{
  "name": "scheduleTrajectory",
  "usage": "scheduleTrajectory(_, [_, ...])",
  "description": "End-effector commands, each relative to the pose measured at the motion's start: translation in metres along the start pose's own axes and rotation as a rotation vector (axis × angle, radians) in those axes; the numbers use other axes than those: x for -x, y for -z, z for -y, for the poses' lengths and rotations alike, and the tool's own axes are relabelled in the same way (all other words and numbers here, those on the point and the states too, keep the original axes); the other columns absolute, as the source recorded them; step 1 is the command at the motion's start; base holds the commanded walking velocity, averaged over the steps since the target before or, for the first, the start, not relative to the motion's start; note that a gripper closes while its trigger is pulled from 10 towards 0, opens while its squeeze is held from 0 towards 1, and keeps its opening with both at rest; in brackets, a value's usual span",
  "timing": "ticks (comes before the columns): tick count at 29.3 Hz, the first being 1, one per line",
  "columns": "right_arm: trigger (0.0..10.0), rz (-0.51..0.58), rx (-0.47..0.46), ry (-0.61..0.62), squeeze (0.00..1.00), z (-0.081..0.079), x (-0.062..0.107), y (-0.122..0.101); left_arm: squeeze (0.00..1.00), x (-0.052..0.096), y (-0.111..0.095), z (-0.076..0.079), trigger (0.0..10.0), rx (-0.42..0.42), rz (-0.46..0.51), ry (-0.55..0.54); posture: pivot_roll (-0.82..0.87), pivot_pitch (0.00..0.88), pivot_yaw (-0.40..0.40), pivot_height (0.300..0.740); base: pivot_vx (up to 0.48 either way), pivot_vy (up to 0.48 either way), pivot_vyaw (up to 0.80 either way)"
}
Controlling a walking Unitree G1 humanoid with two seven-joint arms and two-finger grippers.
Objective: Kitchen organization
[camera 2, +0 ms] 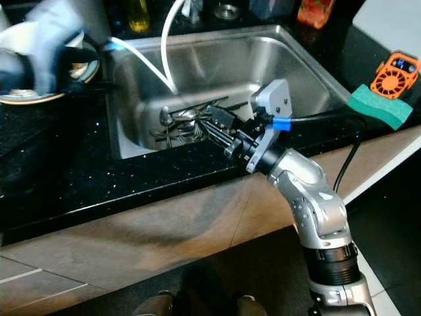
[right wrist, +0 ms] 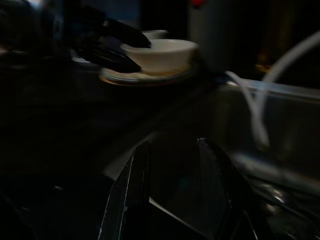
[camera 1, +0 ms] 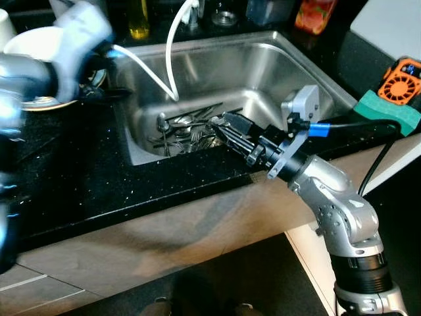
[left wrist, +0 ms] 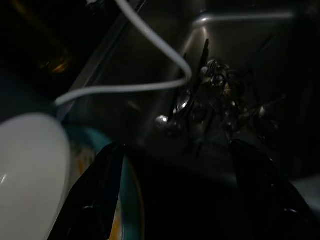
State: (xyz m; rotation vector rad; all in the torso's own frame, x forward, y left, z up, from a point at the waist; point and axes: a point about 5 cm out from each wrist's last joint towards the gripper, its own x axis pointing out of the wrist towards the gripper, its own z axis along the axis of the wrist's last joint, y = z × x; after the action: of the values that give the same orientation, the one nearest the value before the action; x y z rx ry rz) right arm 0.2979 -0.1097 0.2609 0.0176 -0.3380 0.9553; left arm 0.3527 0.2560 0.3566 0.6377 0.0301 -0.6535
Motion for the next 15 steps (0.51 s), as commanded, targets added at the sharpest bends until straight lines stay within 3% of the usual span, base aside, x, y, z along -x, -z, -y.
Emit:
scheduleTrajectory(1, [10.0, -0.011, -0.041, -0.042, 0.00, -0.005, -0.007, 0.008, 0.00, 0.017, 0.027, -0.009, 10.0, 0.074, -0.086, -0.039, 0.15, 0.163, -0.002, 0.740, 0.000, 0.000, 0.00])
scheduleTrajectory(8, [10.0, -0.043, -0.078, 0.004, 0.00, 0.005, -0.023, 0.020, 0.00, 0.028, 0.050, -0.009, 10.0, 0.166, -0.113, -0.032, 0.13, 0.147, 0.003, 0.740, 0.000, 0.000, 0.00])
scheduleTrajectory(15, [10.0, -0.041, -0.097, -0.042, 0.00, 0.004, -0.041, 0.019, 0.00, 0.037, 0.064, 0.000, 10.0, 0.183, -0.156, -0.020, 0.12, 0.145, 0.008, 0.740, 0.000, 0.000, 0.00])
